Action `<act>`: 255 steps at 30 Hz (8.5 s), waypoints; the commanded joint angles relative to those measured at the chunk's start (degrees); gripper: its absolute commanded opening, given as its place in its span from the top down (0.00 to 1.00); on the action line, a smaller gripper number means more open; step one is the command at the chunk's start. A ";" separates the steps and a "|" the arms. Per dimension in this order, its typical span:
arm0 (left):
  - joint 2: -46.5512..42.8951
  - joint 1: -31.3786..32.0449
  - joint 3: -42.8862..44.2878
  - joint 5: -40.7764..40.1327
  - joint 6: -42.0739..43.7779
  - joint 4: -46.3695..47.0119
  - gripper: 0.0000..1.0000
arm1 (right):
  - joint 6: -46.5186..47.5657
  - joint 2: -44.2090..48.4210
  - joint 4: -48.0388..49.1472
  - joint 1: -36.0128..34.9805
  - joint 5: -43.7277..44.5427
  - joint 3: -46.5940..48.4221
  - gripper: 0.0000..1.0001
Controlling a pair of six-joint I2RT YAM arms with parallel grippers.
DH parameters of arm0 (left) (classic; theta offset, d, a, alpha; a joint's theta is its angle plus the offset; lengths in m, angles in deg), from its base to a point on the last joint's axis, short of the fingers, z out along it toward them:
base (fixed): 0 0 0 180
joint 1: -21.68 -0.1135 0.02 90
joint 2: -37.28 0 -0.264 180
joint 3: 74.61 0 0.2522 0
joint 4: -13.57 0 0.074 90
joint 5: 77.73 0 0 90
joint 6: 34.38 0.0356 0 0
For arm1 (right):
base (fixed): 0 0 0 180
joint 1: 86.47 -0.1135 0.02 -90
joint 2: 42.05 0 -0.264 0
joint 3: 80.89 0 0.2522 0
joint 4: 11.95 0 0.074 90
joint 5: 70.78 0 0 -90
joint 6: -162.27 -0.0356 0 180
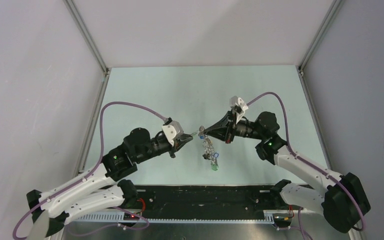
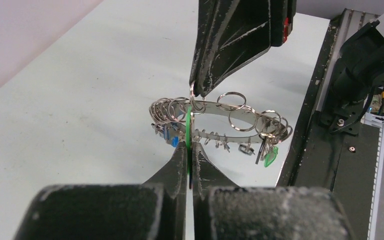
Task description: Remove the keys from the keyring
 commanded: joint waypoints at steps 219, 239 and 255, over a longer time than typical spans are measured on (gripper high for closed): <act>-4.16 0.07 -12.27 -2.99 15.49 31.43 1.00 | -20.38 -7.61 18.67 -1.56 -5.87 12.96 1.00; -6.70 0.06 -12.96 -13.00 18.63 33.23 1.00 | -26.95 -8.61 6.89 -1.89 -9.22 12.95 1.00; -9.23 0.09 -15.28 -16.20 21.42 37.61 1.00 | -29.33 -12.90 4.72 -5.52 -9.63 12.90 1.00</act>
